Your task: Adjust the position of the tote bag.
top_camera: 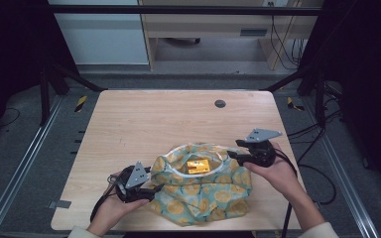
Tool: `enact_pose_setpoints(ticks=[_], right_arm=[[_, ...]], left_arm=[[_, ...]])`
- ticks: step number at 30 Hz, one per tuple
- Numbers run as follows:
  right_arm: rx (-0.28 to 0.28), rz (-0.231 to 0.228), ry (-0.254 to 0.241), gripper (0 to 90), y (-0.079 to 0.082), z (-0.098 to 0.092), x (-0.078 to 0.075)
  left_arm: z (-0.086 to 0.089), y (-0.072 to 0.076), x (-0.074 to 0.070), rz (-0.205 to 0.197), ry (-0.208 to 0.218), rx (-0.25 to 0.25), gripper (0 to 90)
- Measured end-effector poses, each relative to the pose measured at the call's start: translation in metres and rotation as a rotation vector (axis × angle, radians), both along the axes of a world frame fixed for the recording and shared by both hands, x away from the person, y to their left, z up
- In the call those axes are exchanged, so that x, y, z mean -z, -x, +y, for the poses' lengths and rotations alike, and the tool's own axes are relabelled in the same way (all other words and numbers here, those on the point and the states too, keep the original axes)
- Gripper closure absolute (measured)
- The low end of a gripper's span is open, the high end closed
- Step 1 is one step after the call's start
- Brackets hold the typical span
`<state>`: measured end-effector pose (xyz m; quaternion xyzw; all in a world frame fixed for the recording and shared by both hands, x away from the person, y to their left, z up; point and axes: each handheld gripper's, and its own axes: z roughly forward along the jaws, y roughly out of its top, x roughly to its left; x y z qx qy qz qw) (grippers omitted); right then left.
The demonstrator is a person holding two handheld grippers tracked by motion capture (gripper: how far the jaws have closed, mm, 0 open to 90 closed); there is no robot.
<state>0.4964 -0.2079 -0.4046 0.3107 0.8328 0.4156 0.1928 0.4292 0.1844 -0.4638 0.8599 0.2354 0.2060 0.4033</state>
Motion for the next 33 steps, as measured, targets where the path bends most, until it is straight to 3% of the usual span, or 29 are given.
enact_pose_setpoints(ticks=[8, 17, 23, 27, 33], right_arm=[[-0.035, 0.063, 0.074, 46.9, -0.033, 0.029, 0.013], [-0.060, 0.112, 0.140, 50.1, -0.044, 0.040, 0.029], [-0.081, 0.116, 0.185, 72.1, -0.043, 0.043, 0.031], [-0.092, 0.125, 0.181, 88.1, -0.043, 0.042, 0.030], [-0.090, 0.113, 0.154, 90.0, -0.041, 0.038, 0.024]], left_arm=[[0.003, 0.002, 0.000, 0.002, -0.004, -0.008, 31.9], [0.003, 0.003, 0.000, -0.002, -0.017, -0.010, 31.9], [0.004, 0.003, 0.000, -0.004, -0.018, -0.014, 31.9], [0.005, 0.003, 0.000, -0.003, -0.017, -0.015, 31.9], [0.006, 0.003, -0.001, -0.001, -0.014, -0.018, 31.9]])
